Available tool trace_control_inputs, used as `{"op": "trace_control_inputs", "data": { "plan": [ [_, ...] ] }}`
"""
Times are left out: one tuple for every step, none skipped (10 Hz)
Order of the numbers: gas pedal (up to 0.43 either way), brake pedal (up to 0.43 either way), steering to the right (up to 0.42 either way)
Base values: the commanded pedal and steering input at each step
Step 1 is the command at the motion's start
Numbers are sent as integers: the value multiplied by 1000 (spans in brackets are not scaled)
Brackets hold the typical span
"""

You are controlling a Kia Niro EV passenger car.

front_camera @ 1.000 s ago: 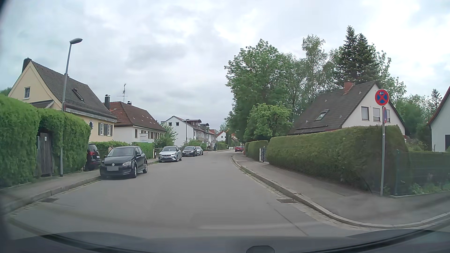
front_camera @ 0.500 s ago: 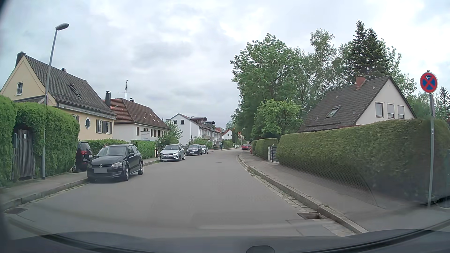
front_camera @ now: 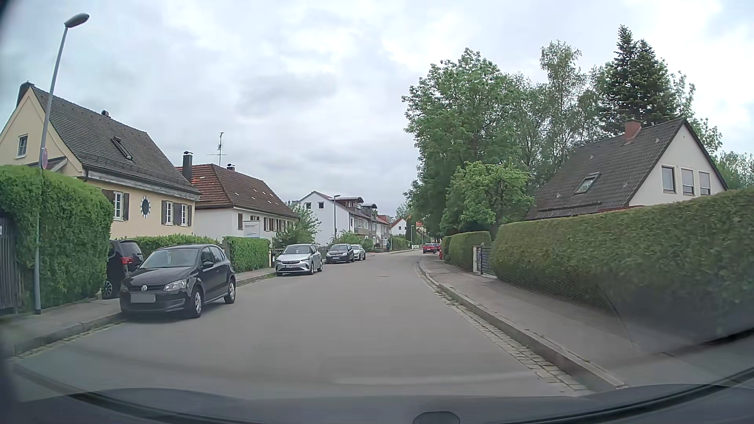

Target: Follow the waypoints while adhering to traffic rules and regulations

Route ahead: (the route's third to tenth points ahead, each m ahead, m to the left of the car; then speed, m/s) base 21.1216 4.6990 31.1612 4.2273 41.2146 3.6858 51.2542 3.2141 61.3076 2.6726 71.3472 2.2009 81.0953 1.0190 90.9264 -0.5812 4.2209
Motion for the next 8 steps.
{"op": "trace_control_inputs", "data": {
  "plan": [
    [157,0,-42],
    [157,0,-22],
    [157,0,-8],
    [169,0,-1],
    [169,0,-1],
    [177,0,-2],
    [177,0,-4],
    [177,0,-10]
  ]
}}
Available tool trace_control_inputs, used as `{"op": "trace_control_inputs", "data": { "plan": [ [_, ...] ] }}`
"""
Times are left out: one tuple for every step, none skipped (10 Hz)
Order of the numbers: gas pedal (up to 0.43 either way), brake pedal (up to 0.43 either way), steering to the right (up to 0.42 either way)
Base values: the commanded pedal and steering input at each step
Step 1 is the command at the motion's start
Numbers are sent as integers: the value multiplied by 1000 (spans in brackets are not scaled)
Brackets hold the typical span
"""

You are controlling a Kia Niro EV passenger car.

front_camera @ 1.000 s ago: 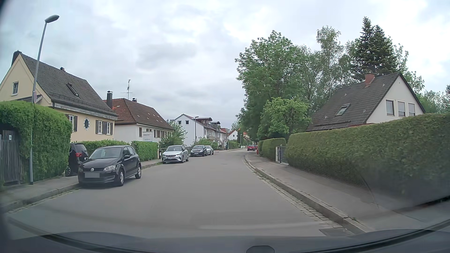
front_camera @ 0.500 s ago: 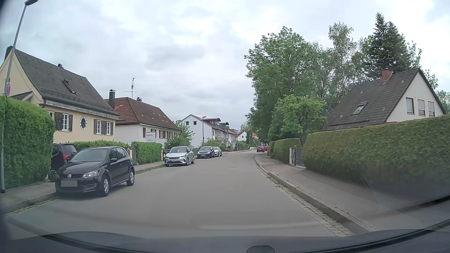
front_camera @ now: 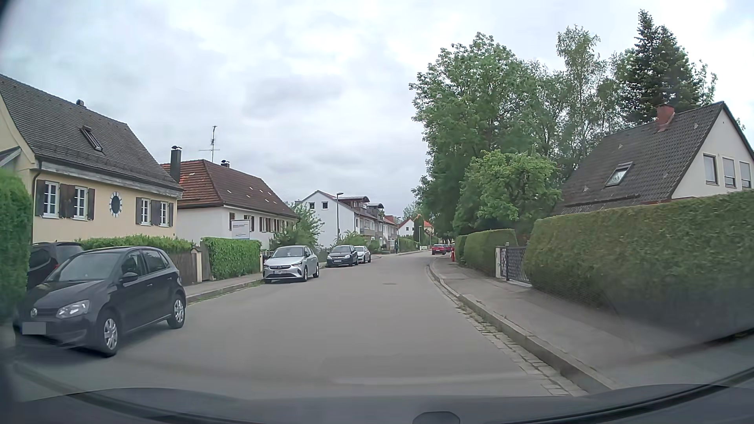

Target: Follow the waypoints while adhering to traffic rules and regulations

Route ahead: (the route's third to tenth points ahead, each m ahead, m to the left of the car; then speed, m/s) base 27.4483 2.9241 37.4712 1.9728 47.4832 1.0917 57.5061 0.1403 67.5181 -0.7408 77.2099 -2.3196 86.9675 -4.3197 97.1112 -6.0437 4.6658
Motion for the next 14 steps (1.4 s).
{"op": "trace_control_inputs", "data": {
  "plan": [
    [189,0,-18],
    [189,0,-23],
    [189,0,-25],
    [197,0,-24],
    [197,0,-24],
    [197,0,-24],
    [197,0,-23],
    [197,0,-23],
    [197,0,-23],
    [197,0,-19],
    [197,0,-14],
    [209,0,-10],
    [209,0,-4],
    [209,0,0]
  ]
}}
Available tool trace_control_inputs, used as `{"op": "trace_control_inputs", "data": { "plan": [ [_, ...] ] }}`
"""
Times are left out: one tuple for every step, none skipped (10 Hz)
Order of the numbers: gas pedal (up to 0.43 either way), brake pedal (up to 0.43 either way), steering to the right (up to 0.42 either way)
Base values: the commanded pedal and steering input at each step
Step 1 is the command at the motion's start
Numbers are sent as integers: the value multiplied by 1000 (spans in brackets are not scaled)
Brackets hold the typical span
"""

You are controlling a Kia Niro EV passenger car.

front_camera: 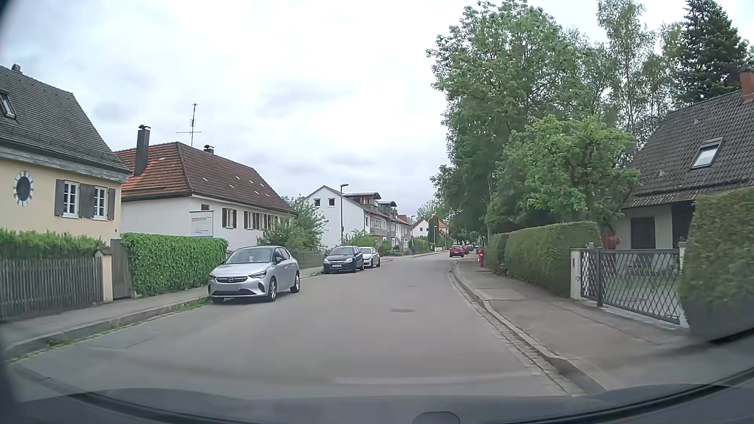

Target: Follow the waypoints while adhering to traffic rules and regulations

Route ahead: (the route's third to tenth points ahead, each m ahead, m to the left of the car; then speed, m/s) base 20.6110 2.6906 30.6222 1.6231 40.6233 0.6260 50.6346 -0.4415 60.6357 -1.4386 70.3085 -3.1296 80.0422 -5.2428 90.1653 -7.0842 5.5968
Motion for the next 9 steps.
{"op": "trace_control_inputs", "data": {
  "plan": [
    [209,0,1],
    [209,0,2],
    [209,0,3],
    [209,0,3],
    [209,0,3],
    [209,0,3],
    [209,0,3],
    [209,0,3],
    [209,0,4]
  ]
}}
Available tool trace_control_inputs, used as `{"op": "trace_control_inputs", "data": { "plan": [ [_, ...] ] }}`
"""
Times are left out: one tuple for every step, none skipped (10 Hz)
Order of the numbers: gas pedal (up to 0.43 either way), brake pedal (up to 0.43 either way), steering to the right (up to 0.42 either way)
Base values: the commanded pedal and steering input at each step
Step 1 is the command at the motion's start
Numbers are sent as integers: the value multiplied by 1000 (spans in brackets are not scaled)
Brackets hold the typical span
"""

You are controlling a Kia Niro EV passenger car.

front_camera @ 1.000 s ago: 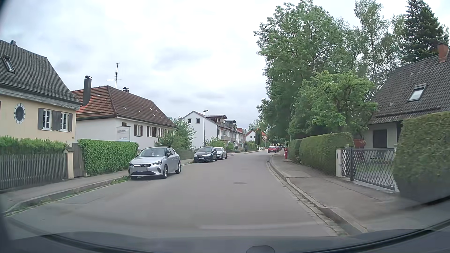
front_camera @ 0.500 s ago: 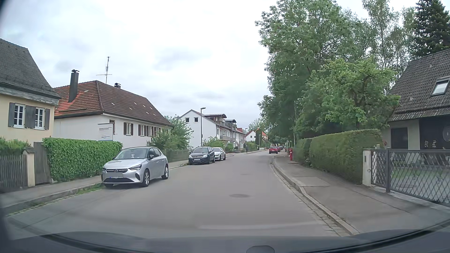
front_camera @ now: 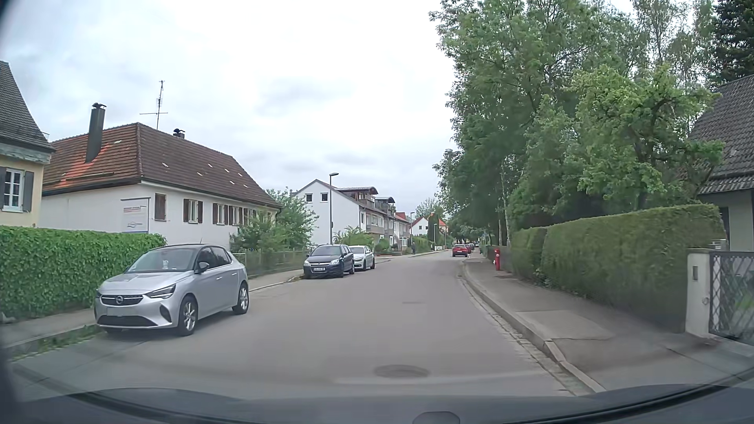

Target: Follow the waypoints while adhering to traffic rules and regulations

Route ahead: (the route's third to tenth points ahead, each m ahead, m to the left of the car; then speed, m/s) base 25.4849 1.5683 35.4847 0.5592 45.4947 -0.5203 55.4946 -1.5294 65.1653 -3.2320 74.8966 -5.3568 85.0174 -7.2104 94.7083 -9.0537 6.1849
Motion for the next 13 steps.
{"op": "trace_control_inputs", "data": {
  "plan": [
    [209,0,6],
    [209,0,6],
    [209,0,6],
    [209,0,6],
    [209,0,6],
    [209,0,7],
    [209,0,8],
    [209,0,9],
    [209,0,10],
    [197,0,10],
    [177,0,10],
    [177,0,12],
    [177,0,17]
  ]
}}
